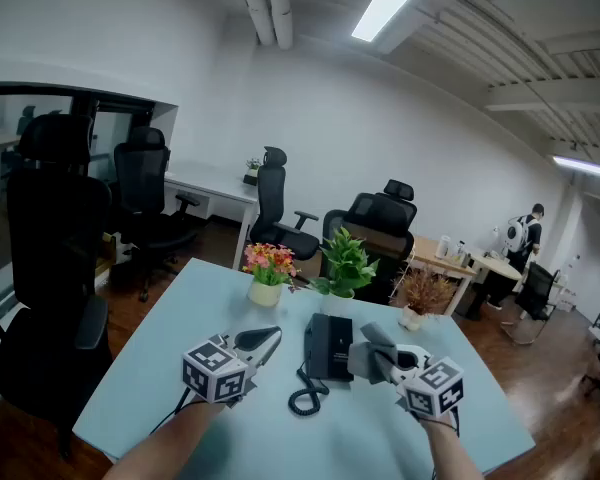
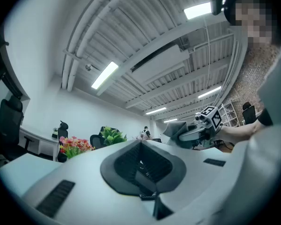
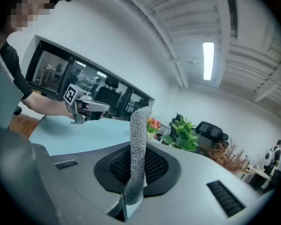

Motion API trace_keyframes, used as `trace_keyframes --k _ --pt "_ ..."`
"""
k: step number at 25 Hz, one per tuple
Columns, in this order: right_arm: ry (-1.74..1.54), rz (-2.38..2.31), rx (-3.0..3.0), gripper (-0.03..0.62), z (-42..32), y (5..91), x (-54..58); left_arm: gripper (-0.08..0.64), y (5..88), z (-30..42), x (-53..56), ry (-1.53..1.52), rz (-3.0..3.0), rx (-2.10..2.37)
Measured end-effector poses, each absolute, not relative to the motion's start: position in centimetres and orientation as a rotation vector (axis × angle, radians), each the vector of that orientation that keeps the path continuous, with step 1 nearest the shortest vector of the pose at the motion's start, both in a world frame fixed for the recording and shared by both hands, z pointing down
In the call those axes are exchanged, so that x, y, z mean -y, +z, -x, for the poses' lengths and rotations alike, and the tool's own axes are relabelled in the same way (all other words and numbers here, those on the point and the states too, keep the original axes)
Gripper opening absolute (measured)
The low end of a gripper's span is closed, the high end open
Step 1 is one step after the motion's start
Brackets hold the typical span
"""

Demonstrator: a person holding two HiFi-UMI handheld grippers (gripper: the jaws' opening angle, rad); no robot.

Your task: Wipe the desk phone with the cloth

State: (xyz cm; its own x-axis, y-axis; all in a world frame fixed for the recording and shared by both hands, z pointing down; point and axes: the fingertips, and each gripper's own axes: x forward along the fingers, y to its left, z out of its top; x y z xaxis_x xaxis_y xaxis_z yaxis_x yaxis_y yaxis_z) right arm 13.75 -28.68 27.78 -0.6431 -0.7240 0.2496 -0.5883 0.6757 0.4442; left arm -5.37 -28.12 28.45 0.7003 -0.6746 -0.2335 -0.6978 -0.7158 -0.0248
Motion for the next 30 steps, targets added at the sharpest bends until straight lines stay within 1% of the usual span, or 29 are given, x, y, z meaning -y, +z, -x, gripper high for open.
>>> trace_keyframes --k 3,8,11,15,20,25,30 --pt "-0.421 -0.95 2.366 -0.005 -10.5 31.5 36.6 0.009 31.1 5.8 32.2 0.279 2.821 -1.131" --pt "-0.421 -0.891 2.287 -0.005 -5.3 33.9 48.1 0.01 34.5 5.8 35.6 0.23 2.831 -1.076" --pt "-0.463 -0.893 2.249 -0.005 -3.1 34.5 53.4 0.01 35.6 5.4 36.2 0.138 2.838 -1.028" --pt "-0.474 -0.891 2.176 -0.005 -2.1 36.4 58.0 0.01 35.9 5.6 37.4 0.166 2.838 -1.046" --pt "-0.525 -0.797 2.128 -0.005 -1.9 38.5 56.6 0.01 36.6 6.1 38.6 0.169 2.833 -1.055" --pt "-0.62 -0.552 2.081 -0.005 -1.8 42.7 48.5 0.01 37.0 6.0 39.3 0.164 2.838 -1.056" --pt "-0.624 -0.253 1.94 -0.005 -3.6 47.0 41.8 0.011 37.5 5.9 39.5 0.154 2.838 -1.058"
